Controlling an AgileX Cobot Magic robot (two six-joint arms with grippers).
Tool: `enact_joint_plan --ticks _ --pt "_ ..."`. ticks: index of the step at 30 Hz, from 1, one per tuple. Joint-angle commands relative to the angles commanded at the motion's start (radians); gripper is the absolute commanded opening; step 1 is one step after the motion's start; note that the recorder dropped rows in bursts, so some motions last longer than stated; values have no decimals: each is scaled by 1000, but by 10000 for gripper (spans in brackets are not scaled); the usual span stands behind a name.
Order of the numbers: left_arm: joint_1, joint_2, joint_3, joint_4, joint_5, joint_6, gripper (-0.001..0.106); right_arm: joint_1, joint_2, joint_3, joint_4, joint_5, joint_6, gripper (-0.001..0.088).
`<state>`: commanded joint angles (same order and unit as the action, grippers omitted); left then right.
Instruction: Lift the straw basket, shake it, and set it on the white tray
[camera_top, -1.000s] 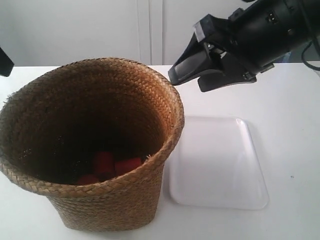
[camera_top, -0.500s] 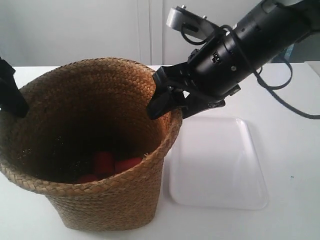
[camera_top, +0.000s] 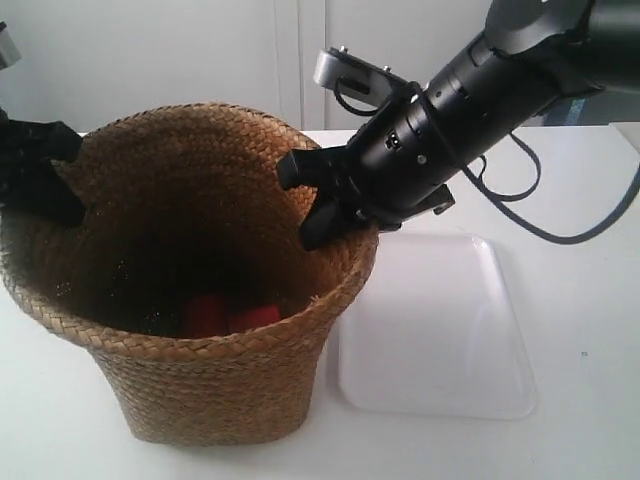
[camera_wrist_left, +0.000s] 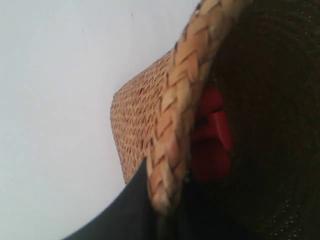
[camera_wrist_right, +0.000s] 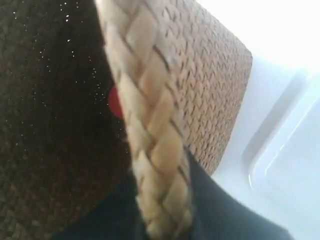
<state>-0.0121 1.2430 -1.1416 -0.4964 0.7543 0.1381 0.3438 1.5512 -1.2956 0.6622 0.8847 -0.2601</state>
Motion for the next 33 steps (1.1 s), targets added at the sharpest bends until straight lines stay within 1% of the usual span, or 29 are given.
enact_joint_plan --ticks 1,2,3,4,6,7,9,12,14,16,19,23,31,33 --pt "0 -24 0 -35 -15 37 0 8 -28 0 -8 -15 -25 0" --pt "0 -71 0 -91 -26 136 0 27 -92 11 -8 -53 -108 0" --pt "0 -97 0 -109 -26 196 0 38 -123 20 -8 -82 -136 0" --pt "0 -124 3 -117 -27 236 0 57 -170 34 -15 -130 -152 0" --pt "0 -173 20 -117 -45 244 0 76 -230 64 -49 -193 -156 0" --pt "0 -200 39 -137 -65 244 0 85 -271 93 -78 -242 -153 0" --pt "0 -252 98 -191 -113 261 0 94 -323 144 -94 -295 -116 0" --pt "0 -336 199 -311 -176 338 0 99 -398 251 -94 -341 -90 0" --pt "0 -379 253 -371 -210 396 0 107 -453 330 -94 -407 -90 0" --pt "0 -418 285 -370 -219 421 0 107 -499 387 -93 -450 -90 0" --pt "0 -445 292 -327 -212 437 0 107 -537 432 -93 -455 -92 0" --pt "0 -462 292 -323 -197 517 0 107 -546 460 -93 -420 -92 0" --pt "0 -464 292 -334 -157 525 0 107 -546 471 -79 -411 -94 0" --pt "0 -464 292 -335 -161 525 0 107 -546 471 -79 -438 -95 0"
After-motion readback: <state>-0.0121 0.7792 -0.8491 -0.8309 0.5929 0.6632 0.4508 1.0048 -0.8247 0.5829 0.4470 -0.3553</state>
